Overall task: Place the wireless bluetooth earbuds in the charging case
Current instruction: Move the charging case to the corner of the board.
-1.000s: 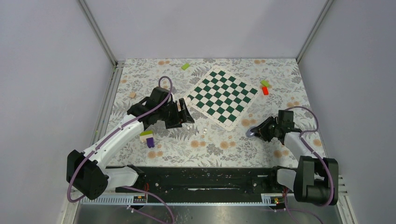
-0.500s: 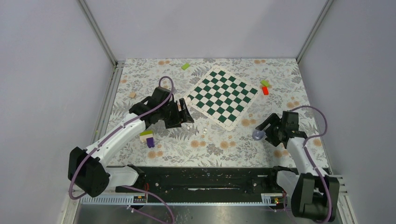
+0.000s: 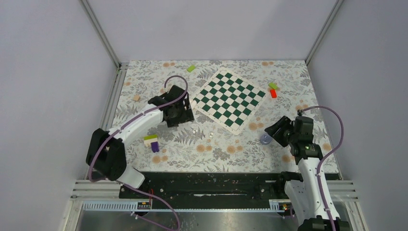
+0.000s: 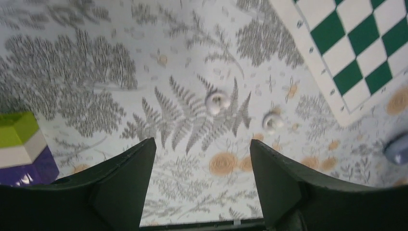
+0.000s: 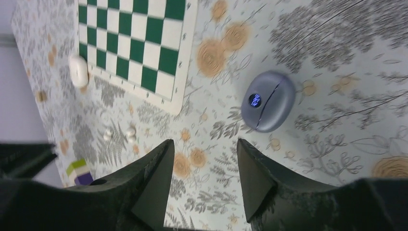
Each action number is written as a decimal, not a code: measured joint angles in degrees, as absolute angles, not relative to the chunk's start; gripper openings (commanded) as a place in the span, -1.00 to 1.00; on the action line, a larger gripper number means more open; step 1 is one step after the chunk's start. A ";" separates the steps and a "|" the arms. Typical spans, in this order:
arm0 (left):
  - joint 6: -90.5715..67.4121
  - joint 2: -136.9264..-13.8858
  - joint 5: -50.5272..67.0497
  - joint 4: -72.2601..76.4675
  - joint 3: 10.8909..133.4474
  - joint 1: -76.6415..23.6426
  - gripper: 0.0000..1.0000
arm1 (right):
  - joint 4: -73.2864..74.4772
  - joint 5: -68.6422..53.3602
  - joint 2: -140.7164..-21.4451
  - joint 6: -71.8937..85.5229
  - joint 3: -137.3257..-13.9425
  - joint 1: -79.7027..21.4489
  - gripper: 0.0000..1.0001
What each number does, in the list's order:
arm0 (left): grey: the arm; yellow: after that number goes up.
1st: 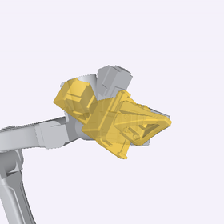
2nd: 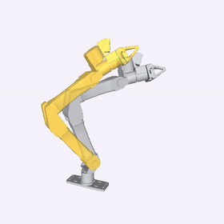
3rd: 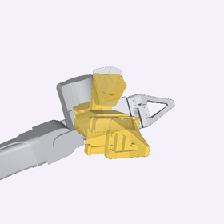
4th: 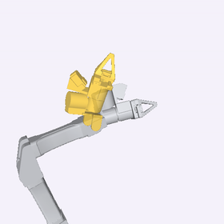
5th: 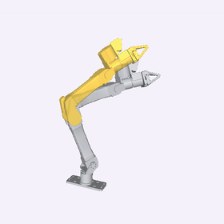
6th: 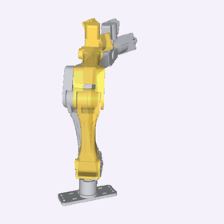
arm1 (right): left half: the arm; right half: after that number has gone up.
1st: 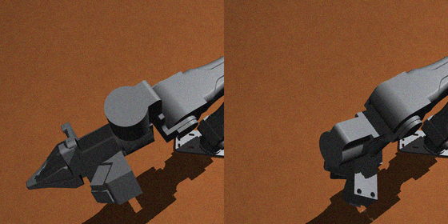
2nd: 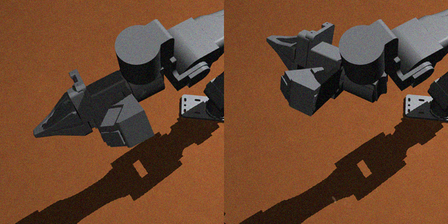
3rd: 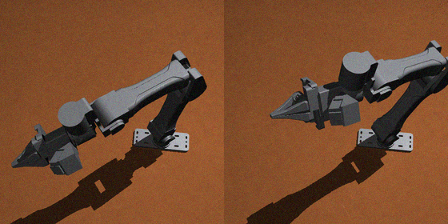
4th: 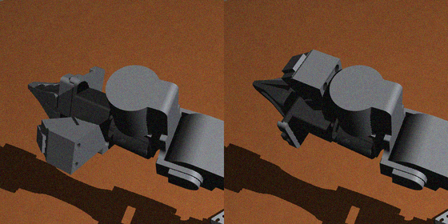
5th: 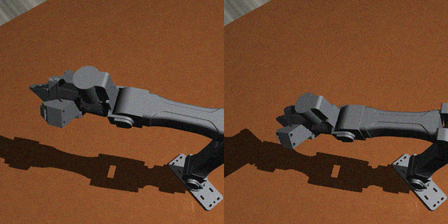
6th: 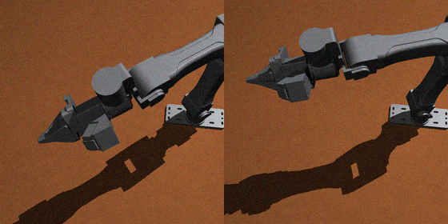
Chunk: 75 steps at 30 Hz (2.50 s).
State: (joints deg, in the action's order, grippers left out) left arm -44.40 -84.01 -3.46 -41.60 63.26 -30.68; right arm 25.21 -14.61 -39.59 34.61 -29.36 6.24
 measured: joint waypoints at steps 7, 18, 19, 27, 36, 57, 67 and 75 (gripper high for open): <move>-39.77 -100.79 -10.39 -40.40 81.32 -30.00 0.31 | 26.33 -15.86 -38.72 35.64 -29.28 -2.31 0.05; -33.98 -115.81 -10.55 -41.52 96.86 -24.16 0.31 | 28.23 -16.10 -37.28 36.49 -28.95 -3.77 0.05; -32.84 -115.81 -9.63 -41.60 96.86 -23.44 0.31 | 28.25 -16.10 -37.34 36.49 -28.95 -3.77 0.04; -27.29 -116.09 -5.34 -40.53 96.27 -19.55 0.31 | 27.92 -16.29 -40.53 36.56 -28.95 -3.77 0.02; -24.97 -120.16 -0.16 -39.31 96.25 -19.11 0.29 | 27.94 -17.06 -40.86 36.62 -28.84 -4.08 0.02; -26.59 -121.51 9.41 -33.63 90.80 -19.18 0.30 | 28.21 -17.12 -40.49 36.95 -28.18 -4.14 0.05; -27.94 -114.56 10.02 -32.64 83.90 -19.20 0.42 | 28.21 -17.23 -41.47 36.91 -28.21 -4.64 0.15; -29.02 -109.19 9.10 -32.49 83.74 -19.20 0.49 | 28.12 -17.28 -42.61 36.95 -28.23 -5.41 0.15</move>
State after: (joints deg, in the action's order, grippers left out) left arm -29.02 -109.19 9.10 -32.49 83.74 -19.20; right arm 28.12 -17.28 -42.61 36.95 -28.23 -5.41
